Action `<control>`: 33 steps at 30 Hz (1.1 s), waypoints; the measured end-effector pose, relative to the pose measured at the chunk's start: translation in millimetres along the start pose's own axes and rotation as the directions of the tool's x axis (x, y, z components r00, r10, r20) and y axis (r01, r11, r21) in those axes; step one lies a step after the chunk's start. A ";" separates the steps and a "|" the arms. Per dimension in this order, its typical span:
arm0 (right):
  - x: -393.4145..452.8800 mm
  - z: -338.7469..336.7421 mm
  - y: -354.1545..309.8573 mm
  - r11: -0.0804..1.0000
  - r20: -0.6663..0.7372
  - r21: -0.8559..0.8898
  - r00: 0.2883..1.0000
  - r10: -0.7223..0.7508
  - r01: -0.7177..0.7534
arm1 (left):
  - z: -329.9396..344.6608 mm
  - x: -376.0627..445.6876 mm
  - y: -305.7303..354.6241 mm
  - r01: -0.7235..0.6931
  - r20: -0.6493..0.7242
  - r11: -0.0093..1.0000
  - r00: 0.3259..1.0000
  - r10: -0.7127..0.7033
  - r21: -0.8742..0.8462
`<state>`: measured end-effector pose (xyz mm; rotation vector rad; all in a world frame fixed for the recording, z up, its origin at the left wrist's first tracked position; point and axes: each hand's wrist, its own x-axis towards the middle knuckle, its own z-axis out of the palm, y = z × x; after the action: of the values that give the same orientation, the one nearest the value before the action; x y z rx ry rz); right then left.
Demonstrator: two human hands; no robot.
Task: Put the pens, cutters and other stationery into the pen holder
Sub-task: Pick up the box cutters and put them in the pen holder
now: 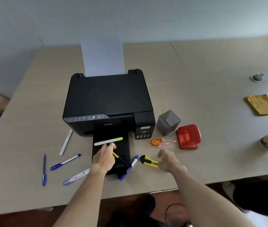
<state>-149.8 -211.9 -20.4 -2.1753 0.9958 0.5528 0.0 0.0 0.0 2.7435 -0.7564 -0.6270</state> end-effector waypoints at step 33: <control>10.8 -159.8 0.3 0.967 -0.314 -0.247 0.940 -0.136 0.057 | -62.9 52.5 149.2 -0.469 -0.244 0.883 0.861 0.447 -0.037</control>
<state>-127.9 -333.0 82.2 -2.5736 1.0276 0.2740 4.8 -147.0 85.8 2.3583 -1.2287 -0.2298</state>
